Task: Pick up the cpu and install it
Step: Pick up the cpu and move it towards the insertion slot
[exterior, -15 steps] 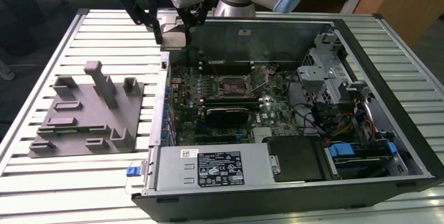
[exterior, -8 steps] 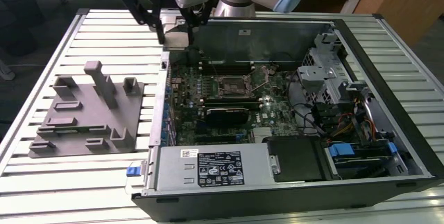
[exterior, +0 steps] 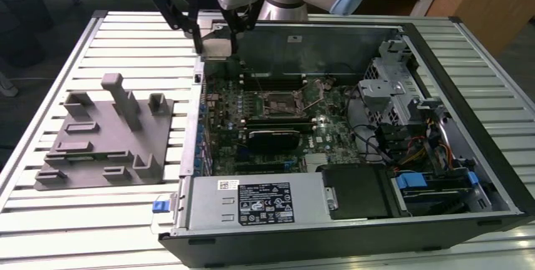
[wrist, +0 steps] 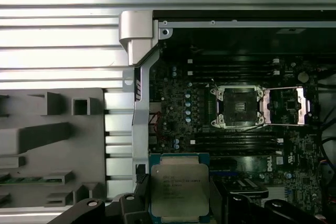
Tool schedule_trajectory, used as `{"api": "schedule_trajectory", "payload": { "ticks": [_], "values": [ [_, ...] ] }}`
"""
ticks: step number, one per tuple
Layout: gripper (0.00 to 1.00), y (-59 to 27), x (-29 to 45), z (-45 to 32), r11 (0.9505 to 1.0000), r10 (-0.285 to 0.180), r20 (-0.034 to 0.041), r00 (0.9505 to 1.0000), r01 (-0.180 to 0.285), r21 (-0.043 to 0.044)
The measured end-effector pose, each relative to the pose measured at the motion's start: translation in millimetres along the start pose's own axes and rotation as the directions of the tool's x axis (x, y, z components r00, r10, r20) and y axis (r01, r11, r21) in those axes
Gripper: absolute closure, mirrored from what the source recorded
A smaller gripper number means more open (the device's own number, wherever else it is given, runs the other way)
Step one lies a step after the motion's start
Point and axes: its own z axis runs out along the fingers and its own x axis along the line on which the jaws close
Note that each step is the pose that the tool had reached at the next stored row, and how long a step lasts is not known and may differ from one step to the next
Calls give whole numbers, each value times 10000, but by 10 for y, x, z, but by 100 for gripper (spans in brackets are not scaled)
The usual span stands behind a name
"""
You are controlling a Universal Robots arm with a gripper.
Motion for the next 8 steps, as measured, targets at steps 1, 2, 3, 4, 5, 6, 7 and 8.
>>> {"api": "schedule_trajectory", "payload": {
  "ticks": [1, 2, 3, 4, 5, 6, 7, 8],
  "values": [
    [46, 0, -8, 0, 10000, 0, 0, 10000, 0, 0],
    [46, 0, -14, 0, 10000, 0, 0, 10000, 0, 0],
    [46, 1, -21, 1, 10000, 0, 1, 10000, 0, -1],
    [46, 1, -27, 1, 10000, 0, 1, 10000, 0, -1],
    [46, 1, -34, 0, 10000, 0, 0, 10000, 0, 0],
    [46, 1, -39, 1, 10000, 0, 1, 10000, 0, -1],
    [46, 1, -44, 1, 10000, 0, 1, 10000, 0, -1],
    [46, 2, -50, 1, 10000, 0, 0, 10000, 0, -1]
  ]
}}
